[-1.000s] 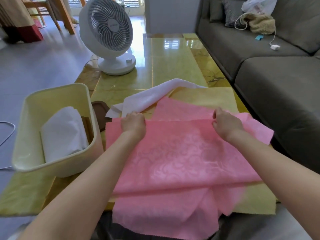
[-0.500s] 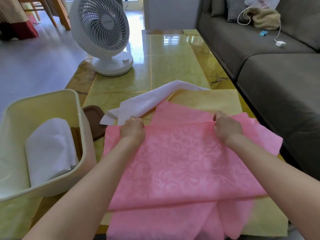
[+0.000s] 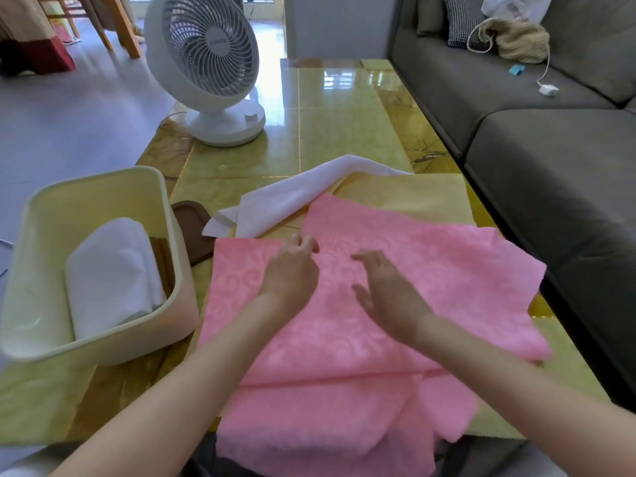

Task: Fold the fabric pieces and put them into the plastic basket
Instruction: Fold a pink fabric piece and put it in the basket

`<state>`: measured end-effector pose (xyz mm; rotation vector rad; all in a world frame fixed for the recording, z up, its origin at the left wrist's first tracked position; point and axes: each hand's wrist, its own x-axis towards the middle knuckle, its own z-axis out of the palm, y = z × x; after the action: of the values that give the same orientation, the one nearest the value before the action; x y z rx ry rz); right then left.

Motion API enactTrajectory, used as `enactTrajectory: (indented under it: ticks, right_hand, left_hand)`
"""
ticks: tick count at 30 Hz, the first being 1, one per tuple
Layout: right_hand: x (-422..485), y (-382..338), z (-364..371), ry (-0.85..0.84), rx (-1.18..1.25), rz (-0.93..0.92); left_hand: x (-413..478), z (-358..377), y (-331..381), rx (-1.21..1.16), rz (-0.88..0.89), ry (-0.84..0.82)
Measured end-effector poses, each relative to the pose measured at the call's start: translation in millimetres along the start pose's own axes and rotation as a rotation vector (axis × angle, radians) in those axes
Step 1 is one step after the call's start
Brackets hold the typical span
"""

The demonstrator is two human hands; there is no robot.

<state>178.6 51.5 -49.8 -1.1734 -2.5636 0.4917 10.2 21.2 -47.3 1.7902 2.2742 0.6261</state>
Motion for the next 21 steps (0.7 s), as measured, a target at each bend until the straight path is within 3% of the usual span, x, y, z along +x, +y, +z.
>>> enactTrajectory:
  ticks: [5,13,21]
  right_hand:
    - [-51,-21,36,-0.121,-0.002,-0.083]
    - [-84,-18,47,-0.092,-0.224,-0.166]
    - [-99,12,15,-0.002,-0.194,-0.045]
  left_hand:
    - [-63,12,5,0.046,-0.001,-0.132]
    - [-107,18,7,0.289,0.148,-0.230]
    - [-130,8,4,0.232,0.207,-0.290]
